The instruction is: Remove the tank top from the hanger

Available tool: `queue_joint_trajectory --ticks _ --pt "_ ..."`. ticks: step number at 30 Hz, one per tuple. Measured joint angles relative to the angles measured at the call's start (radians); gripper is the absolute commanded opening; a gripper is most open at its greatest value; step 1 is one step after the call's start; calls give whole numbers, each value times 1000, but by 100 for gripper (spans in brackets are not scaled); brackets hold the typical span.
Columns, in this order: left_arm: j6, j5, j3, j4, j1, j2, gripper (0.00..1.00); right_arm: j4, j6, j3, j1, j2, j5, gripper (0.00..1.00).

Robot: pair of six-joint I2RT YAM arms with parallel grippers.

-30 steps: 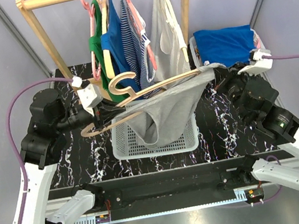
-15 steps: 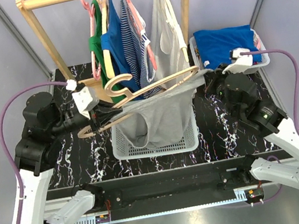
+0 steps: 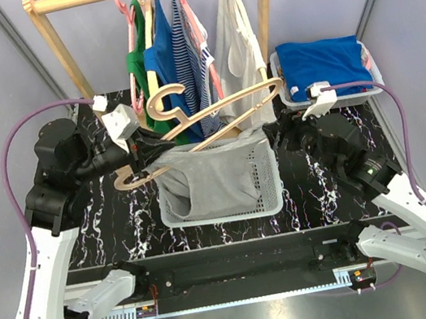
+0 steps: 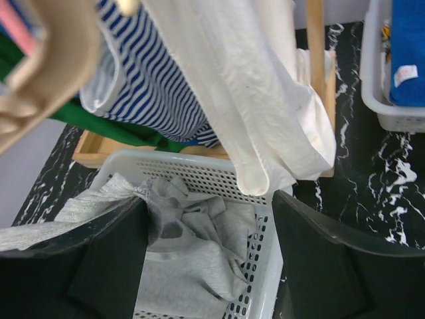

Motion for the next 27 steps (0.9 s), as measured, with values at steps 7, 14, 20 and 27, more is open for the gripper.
queue_joint_trajectory --ticks 7,14,20,27 --pt "-18 -7 0 6 -8 18 0 8 -77 5 4 -73 -97 85" --pt "-31 -20 -8 18 -46 17 0 35 -105 145 10 -11 -227 94" --pt "-31 -35 12 51 -71 52 0 63 -102 149 36 61 -309 93" --pt "1 -58 39 61 -109 114 0 96 -73 188 50 70 -416 88"
